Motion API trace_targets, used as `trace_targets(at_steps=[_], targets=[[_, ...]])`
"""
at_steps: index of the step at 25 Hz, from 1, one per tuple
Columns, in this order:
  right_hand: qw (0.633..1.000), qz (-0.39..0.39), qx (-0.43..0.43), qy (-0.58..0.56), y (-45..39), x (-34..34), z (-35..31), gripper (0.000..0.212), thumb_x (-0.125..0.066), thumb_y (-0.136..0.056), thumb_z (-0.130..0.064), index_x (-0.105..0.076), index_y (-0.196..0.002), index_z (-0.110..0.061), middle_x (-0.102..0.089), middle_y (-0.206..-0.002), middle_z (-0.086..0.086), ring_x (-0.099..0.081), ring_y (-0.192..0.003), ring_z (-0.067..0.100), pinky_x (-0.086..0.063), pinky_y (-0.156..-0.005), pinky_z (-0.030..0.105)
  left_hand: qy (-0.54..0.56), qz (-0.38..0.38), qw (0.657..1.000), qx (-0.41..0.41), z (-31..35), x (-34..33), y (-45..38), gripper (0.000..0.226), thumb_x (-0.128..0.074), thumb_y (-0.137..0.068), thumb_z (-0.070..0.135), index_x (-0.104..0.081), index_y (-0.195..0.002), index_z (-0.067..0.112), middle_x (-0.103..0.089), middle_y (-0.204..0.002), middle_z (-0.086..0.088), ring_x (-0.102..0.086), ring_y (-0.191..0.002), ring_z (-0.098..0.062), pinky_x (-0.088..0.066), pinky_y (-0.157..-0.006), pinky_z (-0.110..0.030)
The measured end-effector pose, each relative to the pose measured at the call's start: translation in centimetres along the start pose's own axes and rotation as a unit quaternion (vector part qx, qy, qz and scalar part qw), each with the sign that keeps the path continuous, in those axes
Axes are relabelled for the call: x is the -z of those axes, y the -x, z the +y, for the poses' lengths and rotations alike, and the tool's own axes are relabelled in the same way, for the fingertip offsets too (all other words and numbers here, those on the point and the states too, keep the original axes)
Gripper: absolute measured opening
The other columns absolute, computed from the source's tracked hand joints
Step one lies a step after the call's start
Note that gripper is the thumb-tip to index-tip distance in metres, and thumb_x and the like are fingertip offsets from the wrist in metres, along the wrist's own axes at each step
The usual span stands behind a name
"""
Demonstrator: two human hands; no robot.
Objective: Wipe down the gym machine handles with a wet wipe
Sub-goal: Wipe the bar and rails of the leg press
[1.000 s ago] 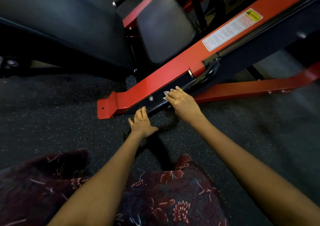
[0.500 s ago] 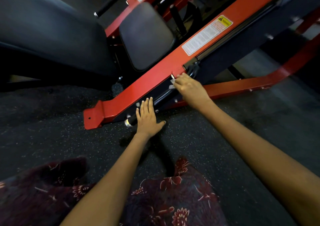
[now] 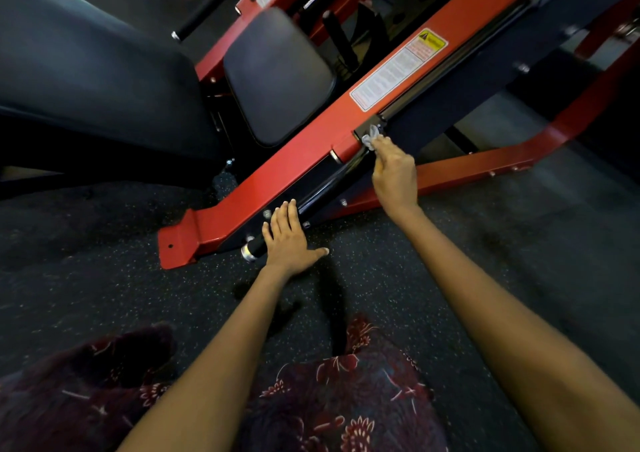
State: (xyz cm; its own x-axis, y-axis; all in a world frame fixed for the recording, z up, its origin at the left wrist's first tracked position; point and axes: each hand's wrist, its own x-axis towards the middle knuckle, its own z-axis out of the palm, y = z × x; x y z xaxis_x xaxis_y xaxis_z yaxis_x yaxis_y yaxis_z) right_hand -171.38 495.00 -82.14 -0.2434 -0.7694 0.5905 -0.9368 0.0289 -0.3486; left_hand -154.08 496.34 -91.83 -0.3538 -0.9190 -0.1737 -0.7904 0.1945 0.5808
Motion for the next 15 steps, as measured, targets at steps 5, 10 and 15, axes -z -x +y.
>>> trace_targets(at_steps=[5, 10, 15], targets=[[0.997, -0.013, -0.051, 0.049, -3.8, 0.4, 0.5, 0.027, -0.046, -0.094, -0.008, -0.068, -0.109, -0.005, -0.064, -0.095, 0.019, -0.054, -0.094, 0.032, -0.049, -0.078, 0.039, -0.01, -0.003, 1.0, -0.007, -0.2, 0.1, -0.1, 0.117, -0.065, -0.079, 0.054, 0.021, -0.146, 0.011, 0.015, -0.156, -0.011, 0.013, -0.144, -0.029, 0.008, -0.114, -0.047], [0.993, 0.048, -0.101, -0.031, -1.8, -0.7, -0.5, 0.022, -0.049, -0.092, -0.002, -0.068, -0.102, 0.003, -0.061, -0.09, 0.022, -0.057, -0.077, 0.029, -0.042, -0.072, 0.025, -0.027, -0.037, 0.999, -0.028, -0.8, 1.1, -0.2, 0.118, -0.069, -0.078, 0.05, 0.02, -0.147, 0.014, 0.008, -0.157, -0.009, 0.007, -0.145, -0.026, 0.002, -0.115, -0.047], [0.997, 0.005, -0.083, -0.007, -0.8, 0.6, -1.1, 0.024, -0.048, -0.094, -0.006, -0.064, -0.109, 0.004, -0.057, -0.101, 0.02, -0.057, -0.08, 0.025, -0.042, -0.072, 0.02, -0.025, -0.14, 0.99, -0.026, -0.8, 4.0, -0.4, 0.117, -0.073, -0.078, 0.039, 0.02, -0.147, 0.021, 0.008, -0.158, -0.008, 0.004, -0.146, -0.026, -0.004, -0.116, -0.048]])
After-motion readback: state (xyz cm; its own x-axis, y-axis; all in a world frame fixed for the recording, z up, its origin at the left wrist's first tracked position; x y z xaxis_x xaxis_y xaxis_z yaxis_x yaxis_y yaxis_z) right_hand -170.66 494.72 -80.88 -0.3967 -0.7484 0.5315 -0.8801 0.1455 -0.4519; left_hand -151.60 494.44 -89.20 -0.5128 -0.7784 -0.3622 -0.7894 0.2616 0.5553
